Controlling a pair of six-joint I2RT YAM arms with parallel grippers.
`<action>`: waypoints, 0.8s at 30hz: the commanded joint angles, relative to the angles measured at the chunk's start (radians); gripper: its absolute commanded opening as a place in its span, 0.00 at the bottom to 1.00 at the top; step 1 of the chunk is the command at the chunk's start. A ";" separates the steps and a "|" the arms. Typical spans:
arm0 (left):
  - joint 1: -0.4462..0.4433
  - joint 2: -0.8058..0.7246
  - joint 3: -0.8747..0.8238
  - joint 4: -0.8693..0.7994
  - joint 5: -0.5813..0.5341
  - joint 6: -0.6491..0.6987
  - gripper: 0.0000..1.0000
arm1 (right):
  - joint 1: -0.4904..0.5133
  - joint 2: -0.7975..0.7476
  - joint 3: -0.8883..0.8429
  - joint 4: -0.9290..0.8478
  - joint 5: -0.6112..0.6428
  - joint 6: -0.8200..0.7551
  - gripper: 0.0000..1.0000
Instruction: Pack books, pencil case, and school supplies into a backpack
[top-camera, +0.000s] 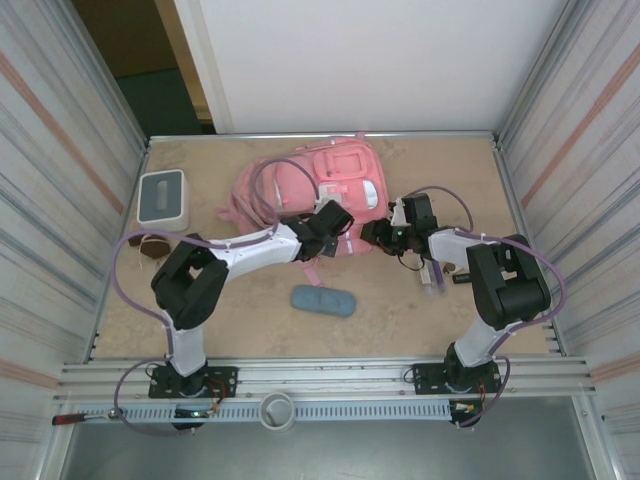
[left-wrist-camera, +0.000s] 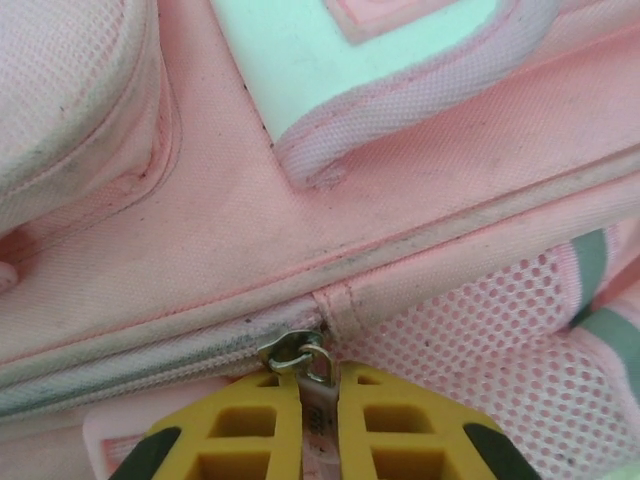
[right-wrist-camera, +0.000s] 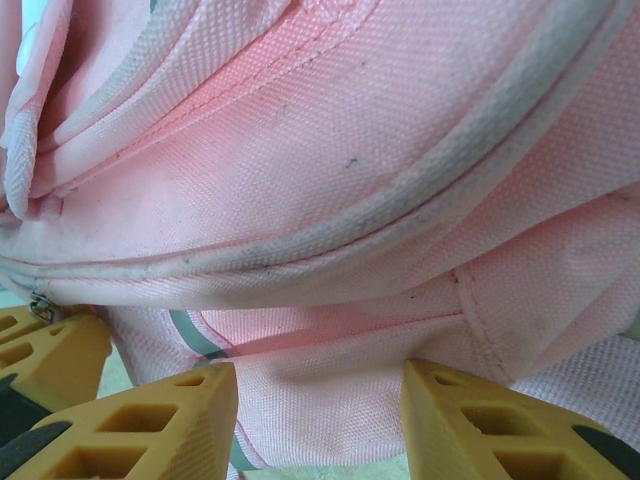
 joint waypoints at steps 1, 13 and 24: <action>0.011 -0.074 -0.061 0.156 0.193 0.002 0.07 | 0.021 0.008 0.001 -0.028 -0.024 -0.002 0.45; 0.055 -0.057 -0.130 0.187 0.192 -0.048 0.13 | 0.024 0.015 0.004 -0.027 -0.023 -0.002 0.45; 0.047 -0.031 -0.101 0.102 0.108 -0.045 0.16 | 0.029 0.030 0.009 -0.025 -0.023 -0.002 0.45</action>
